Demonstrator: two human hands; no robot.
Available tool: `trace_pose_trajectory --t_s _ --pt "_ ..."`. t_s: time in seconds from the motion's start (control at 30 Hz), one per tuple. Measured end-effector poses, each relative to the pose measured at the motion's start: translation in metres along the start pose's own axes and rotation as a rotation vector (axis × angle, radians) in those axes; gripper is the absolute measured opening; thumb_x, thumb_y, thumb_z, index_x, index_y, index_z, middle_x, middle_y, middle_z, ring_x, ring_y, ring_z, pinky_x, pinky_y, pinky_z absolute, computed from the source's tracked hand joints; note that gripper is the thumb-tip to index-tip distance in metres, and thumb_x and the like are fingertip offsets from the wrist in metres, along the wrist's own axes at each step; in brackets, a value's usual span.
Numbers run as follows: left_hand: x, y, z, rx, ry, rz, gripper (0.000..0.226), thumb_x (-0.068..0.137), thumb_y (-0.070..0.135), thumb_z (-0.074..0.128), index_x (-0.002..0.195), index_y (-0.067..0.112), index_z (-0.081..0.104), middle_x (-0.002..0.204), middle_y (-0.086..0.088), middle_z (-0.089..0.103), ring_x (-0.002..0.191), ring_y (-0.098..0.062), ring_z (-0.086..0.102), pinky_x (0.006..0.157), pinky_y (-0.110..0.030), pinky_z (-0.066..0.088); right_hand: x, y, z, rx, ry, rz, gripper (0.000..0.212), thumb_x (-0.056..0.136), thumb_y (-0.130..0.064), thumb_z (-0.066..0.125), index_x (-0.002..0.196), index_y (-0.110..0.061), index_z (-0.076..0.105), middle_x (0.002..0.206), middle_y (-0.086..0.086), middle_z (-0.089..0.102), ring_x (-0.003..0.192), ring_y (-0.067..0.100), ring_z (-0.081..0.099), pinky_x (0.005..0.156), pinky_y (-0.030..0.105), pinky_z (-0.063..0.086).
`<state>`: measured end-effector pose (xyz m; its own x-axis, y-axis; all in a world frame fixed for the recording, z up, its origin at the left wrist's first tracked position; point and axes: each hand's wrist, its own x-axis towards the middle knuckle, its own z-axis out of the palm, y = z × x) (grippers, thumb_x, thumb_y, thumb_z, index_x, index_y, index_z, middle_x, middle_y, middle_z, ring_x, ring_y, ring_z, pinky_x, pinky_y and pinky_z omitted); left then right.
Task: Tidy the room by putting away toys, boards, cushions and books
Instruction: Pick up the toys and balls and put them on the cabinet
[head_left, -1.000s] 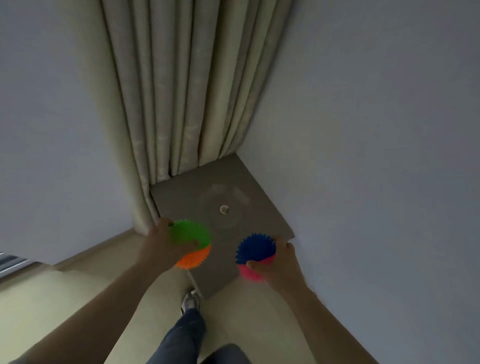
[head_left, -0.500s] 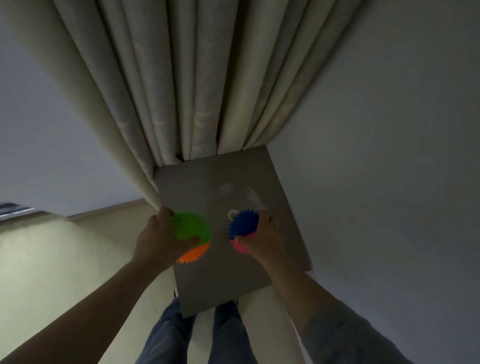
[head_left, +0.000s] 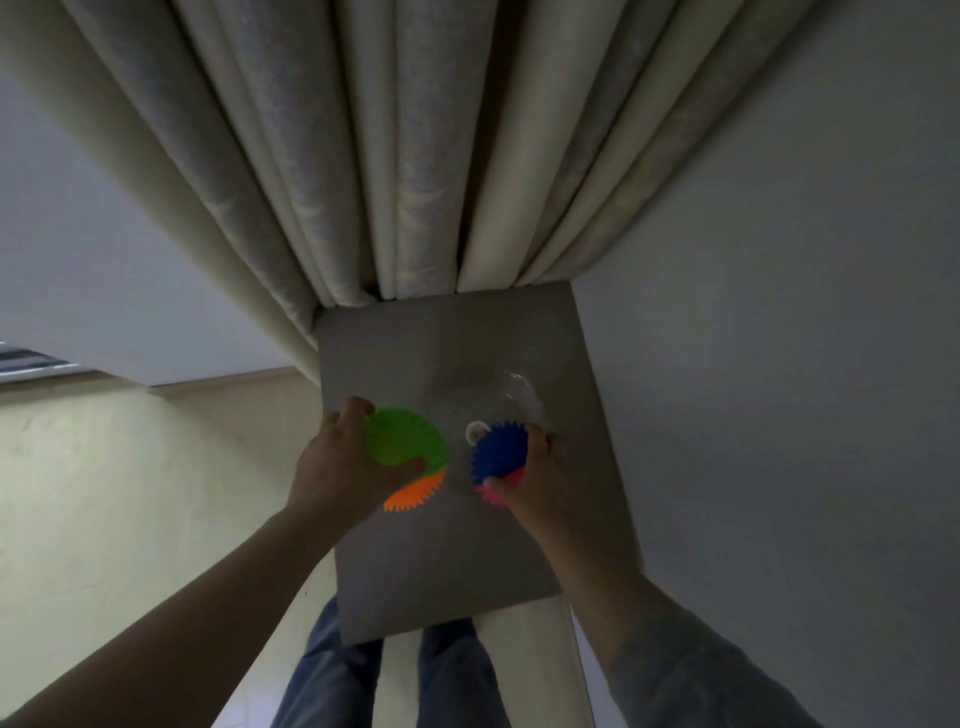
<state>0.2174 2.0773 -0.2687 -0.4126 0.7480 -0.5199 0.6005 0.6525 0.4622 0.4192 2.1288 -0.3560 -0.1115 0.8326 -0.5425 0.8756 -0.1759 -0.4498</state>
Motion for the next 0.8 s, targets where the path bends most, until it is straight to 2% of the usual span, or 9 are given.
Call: trace_pose_trajectory --t_s 0.13,0.3,0.5,0.63,0.73,0.8 --pt "0.016 0.016 0.017 0.007 -0.001 0.001 0.076 0.062 0.050 0.080 0.121 0.020 0.044 0.114 -0.008 0.053 0.100 -0.032 0.057 0.075 -0.034 0.044 0.007 0.008 -0.007 0.090 -0.020 -0.008 0.085 0.062 -0.028 0.079 0.136 -0.017 0.039 0.133 0.010 0.043 0.114 0.031 0.053 0.091 0.043 0.052" --pt "0.039 0.034 0.041 0.004 -0.006 -0.001 0.078 0.063 0.051 0.079 0.124 0.017 0.043 0.120 -0.009 0.051 0.109 -0.034 0.055 0.087 -0.040 0.046 0.005 0.015 -0.007 0.130 0.008 -0.049 0.084 0.066 -0.023 0.082 0.138 -0.015 0.041 0.134 0.010 0.045 0.117 0.028 0.051 0.094 0.037 0.049" --pt "0.057 0.037 0.066 0.075 -0.019 -0.050 0.081 0.070 0.054 0.074 0.130 0.012 0.038 0.125 -0.013 0.046 0.119 -0.039 0.045 0.092 -0.043 0.042 0.004 0.012 -0.005 0.140 0.046 -0.036 0.083 0.067 -0.023 0.080 0.140 -0.015 0.040 0.134 0.009 0.044 0.117 0.025 0.050 0.091 0.029 0.047" --pt "0.059 0.037 0.074 0.063 -0.031 -0.049 0.074 0.080 0.044 0.067 0.138 0.014 0.033 0.130 -0.015 0.043 0.121 -0.040 0.043 0.094 -0.044 0.041 0.003 0.010 -0.007 0.149 0.050 -0.010 0.087 0.067 -0.027 0.080 0.142 -0.015 0.038 0.134 0.010 0.044 0.119 0.028 0.049 0.097 0.038 0.048" --pt "0.058 0.035 0.068 0.010 -0.047 -0.011 0.077 0.081 0.039 0.068 0.144 0.016 0.031 0.134 -0.015 0.041 0.121 -0.039 0.045 0.094 -0.044 0.042 -0.001 0.008 -0.009 0.174 0.056 0.006 0.088 0.063 -0.036 0.074 0.140 -0.012 0.039 0.131 0.010 0.047 0.119 0.031 0.050 0.096 0.042 0.048" --pt "0.054 0.034 0.062 -0.024 -0.040 0.019 0.074 0.080 0.035 0.071 0.141 0.015 0.035 0.134 -0.014 0.042 0.118 -0.037 0.050 0.089 -0.043 0.045 -0.005 0.007 -0.012 0.186 0.057 0.005 0.086 0.062 -0.035 0.075 0.137 -0.012 0.041 0.129 0.009 0.048 0.117 0.031 0.051 0.095 0.044 0.048"
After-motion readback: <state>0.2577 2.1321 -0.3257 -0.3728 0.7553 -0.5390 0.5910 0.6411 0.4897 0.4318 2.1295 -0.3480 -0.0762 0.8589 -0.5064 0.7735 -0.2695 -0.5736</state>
